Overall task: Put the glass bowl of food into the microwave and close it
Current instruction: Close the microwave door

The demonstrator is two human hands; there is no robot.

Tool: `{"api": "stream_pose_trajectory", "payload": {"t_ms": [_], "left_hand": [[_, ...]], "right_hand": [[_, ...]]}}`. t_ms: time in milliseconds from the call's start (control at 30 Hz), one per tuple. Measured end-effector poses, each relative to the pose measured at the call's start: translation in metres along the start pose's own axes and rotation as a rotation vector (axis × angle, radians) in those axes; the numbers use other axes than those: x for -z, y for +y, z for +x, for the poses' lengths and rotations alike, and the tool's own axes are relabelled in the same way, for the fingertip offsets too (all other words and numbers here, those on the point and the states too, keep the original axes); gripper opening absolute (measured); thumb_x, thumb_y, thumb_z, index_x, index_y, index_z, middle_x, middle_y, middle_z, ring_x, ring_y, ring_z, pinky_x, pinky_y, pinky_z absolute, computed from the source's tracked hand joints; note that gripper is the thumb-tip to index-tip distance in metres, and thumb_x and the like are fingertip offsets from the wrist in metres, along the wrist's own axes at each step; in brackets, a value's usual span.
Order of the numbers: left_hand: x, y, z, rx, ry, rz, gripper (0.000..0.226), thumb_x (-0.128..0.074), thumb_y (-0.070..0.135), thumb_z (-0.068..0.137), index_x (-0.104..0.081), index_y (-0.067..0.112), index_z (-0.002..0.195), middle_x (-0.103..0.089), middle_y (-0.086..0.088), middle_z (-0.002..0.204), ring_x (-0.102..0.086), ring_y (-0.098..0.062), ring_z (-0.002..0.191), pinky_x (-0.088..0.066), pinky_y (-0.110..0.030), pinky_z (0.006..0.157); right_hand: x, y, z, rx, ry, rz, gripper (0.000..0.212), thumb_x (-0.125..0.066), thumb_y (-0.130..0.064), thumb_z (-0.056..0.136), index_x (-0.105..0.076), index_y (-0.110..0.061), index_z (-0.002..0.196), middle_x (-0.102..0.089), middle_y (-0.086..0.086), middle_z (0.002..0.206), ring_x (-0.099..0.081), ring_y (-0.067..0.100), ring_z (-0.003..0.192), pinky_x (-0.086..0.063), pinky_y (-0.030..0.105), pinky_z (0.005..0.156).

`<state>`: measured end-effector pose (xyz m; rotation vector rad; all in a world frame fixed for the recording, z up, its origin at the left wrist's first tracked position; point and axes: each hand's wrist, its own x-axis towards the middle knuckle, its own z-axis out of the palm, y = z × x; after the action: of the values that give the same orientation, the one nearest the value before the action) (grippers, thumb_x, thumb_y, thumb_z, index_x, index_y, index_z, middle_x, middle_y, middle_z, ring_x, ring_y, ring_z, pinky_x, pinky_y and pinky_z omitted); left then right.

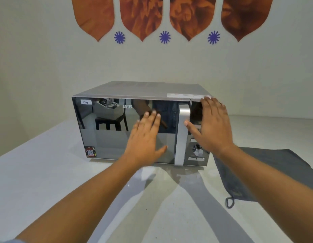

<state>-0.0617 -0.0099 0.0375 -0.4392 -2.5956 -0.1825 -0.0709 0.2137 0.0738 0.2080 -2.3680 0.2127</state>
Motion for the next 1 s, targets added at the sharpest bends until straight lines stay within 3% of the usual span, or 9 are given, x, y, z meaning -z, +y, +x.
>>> {"api": "stream_pose_trajectory", "payload": {"t_ms": [67, 133, 267, 367, 467, 667, 833, 1000], "left_hand": [[-0.023, -0.001, -0.034, 0.03, -0.098, -0.061, 0.095, -0.042, 0.067, 0.086, 0.014, 0.025, 0.151, 0.017, 0.001, 0.162, 0.02, -0.018, 0.147, 0.006, -0.043, 0.12], [-0.046, -0.004, -0.071, 0.083, -0.17, -0.109, 0.088, -0.037, 0.069, 0.087, 0.006, 0.029, 0.152, 0.009, 0.005, 0.164, 0.014, -0.017, 0.149, 0.005, -0.04, 0.118], [-0.072, -0.021, -0.119, 0.153, -0.281, -0.17, 0.076, -0.03, 0.066, 0.091, -0.01, 0.027, 0.153, -0.01, 0.006, 0.163, -0.004, -0.017, 0.15, -0.008, -0.039, 0.122], [-0.076, -0.033, -0.138, 0.141, -0.388, -0.197, 0.075, -0.027, 0.064, 0.092, -0.02, 0.019, 0.153, -0.018, 0.001, 0.162, -0.01, -0.02, 0.15, -0.012, -0.039, 0.121], [-0.075, -0.036, -0.152, 0.125, -0.418, -0.216, 0.075, -0.024, 0.061, 0.093, -0.02, 0.016, 0.152, -0.015, -0.001, 0.163, -0.009, -0.021, 0.15, -0.01, -0.04, 0.122], [-0.069, -0.036, -0.162, 0.099, -0.418, -0.216, 0.074, -0.02, 0.06, 0.094, -0.016, 0.016, 0.153, -0.011, -0.001, 0.163, -0.005, -0.02, 0.15, -0.006, -0.041, 0.122], [-0.067, -0.034, -0.166, 0.107, -0.427, -0.209, 0.074, -0.02, 0.06, 0.094, -0.014, 0.016, 0.153, -0.01, -0.001, 0.164, -0.004, -0.02, 0.15, -0.006, -0.041, 0.122], [-0.062, -0.037, -0.163, 0.114, -0.457, -0.274, 0.069, -0.024, 0.055, 0.096, -0.012, 0.018, 0.153, -0.008, 0.001, 0.164, -0.002, -0.018, 0.15, -0.002, -0.036, 0.122]], "right_hand": [[-0.015, -0.015, -0.034, -0.039, -0.015, 0.086, 0.089, -0.034, -0.069, 0.09, -0.008, -0.013, 0.153, -0.007, 0.008, 0.164, 0.002, 0.022, 0.151, -0.002, 0.043, 0.122], [-0.03, -0.031, -0.075, -0.094, -0.113, 0.167, 0.088, -0.038, -0.067, 0.089, -0.005, -0.017, 0.154, -0.005, 0.005, 0.165, 0.001, 0.022, 0.151, -0.005, 0.042, 0.121], [-0.053, -0.054, -0.142, -0.3, -0.32, 0.275, 0.081, -0.042, -0.068, 0.086, -0.014, -0.03, 0.153, -0.015, -0.005, 0.163, -0.015, 0.02, 0.149, -0.015, 0.038, 0.117], [-0.061, -0.061, -0.176, -0.284, -0.494, 0.238, 0.076, -0.042, -0.064, 0.088, -0.023, -0.026, 0.152, -0.025, -0.004, 0.161, -0.024, 0.018, 0.147, -0.023, 0.034, 0.117], [-0.065, -0.067, -0.193, -0.23, -0.626, 0.178, 0.072, -0.038, -0.06, 0.092, -0.029, -0.02, 0.151, -0.028, -0.002, 0.16, -0.022, 0.017, 0.147, -0.021, 0.033, 0.117], [-0.064, -0.073, -0.195, -0.2, -0.684, 0.076, 0.071, -0.027, -0.058, 0.095, -0.021, -0.017, 0.153, -0.02, 0.0, 0.162, -0.014, 0.015, 0.149, -0.009, 0.03, 0.118], [-0.06, -0.079, -0.198, -0.236, -0.683, 0.101, 0.068, -0.03, -0.054, 0.096, -0.022, -0.018, 0.153, -0.021, -0.001, 0.162, -0.016, 0.014, 0.149, -0.007, 0.026, 0.116], [-0.042, -0.082, -0.197, -0.327, -0.61, 0.325, 0.061, -0.047, -0.051, 0.093, -0.037, -0.025, 0.147, -0.038, -0.003, 0.155, -0.036, 0.014, 0.14, -0.026, 0.028, 0.115]]}}
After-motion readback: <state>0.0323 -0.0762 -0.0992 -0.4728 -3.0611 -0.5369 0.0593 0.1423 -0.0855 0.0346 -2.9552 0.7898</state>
